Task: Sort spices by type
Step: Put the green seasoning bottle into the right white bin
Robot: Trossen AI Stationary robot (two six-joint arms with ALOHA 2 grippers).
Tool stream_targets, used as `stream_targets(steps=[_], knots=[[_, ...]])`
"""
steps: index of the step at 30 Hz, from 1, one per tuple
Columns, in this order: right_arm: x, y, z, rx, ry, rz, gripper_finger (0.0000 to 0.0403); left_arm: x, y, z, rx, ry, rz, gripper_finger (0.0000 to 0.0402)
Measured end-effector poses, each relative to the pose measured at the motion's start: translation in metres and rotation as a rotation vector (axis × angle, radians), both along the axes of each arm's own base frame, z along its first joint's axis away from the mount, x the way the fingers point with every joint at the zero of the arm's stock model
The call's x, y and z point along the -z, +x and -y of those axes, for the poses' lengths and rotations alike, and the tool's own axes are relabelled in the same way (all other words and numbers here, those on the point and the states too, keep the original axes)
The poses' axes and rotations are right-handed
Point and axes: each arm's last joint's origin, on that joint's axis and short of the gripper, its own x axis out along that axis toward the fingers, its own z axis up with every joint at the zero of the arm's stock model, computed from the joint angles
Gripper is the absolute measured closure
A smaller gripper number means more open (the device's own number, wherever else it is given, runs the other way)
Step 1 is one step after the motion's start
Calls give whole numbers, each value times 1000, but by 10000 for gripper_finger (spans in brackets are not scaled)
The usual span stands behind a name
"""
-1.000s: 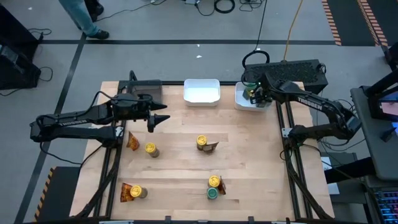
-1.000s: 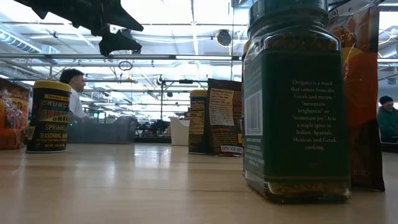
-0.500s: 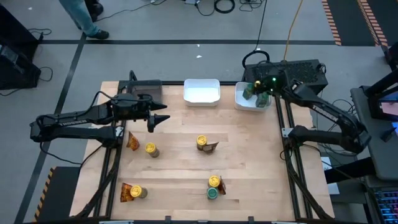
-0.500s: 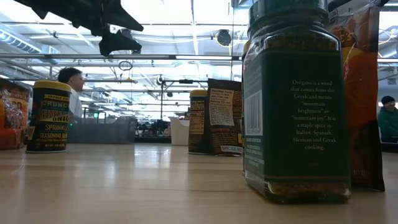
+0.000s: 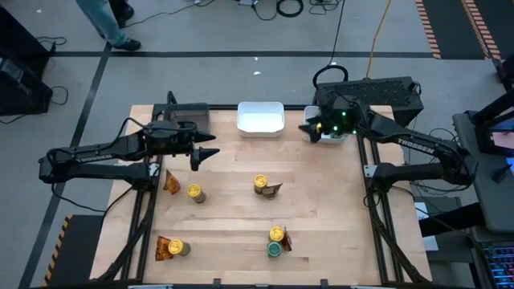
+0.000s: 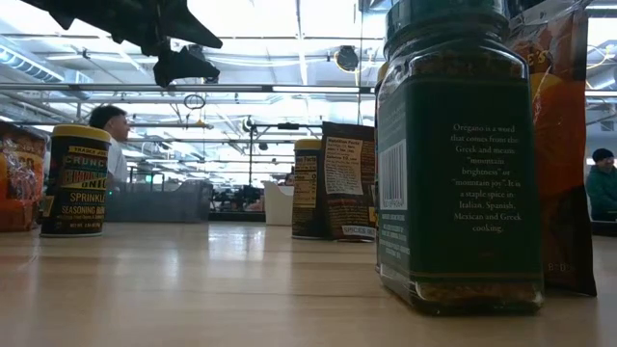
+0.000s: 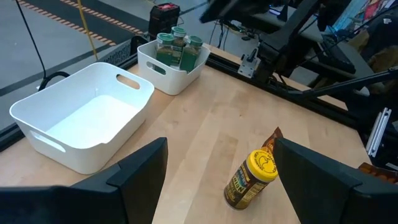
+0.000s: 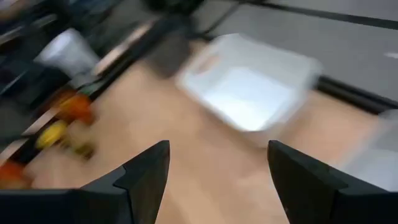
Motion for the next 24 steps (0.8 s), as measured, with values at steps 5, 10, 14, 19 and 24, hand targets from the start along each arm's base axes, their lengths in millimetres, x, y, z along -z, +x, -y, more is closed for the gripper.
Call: stream_targets(steps=[5,10,14,19,24], knots=[[-34,24,-29,-197,-76,31,151,0,0,0,0,3,-1,107],[-63,51,-56,-370,-144,2,151,0,0,0,0,3,-1,107],[-76,76,-76,-489,-187,-29,151,0,0,0,0,3,-1,107],[-79,110,-105,-646,-275,-46,151,0,0,0,2,9,-3,107],[-70,135,-134,-761,-297,-71,151,1,0,1,29,10,-15,107]])
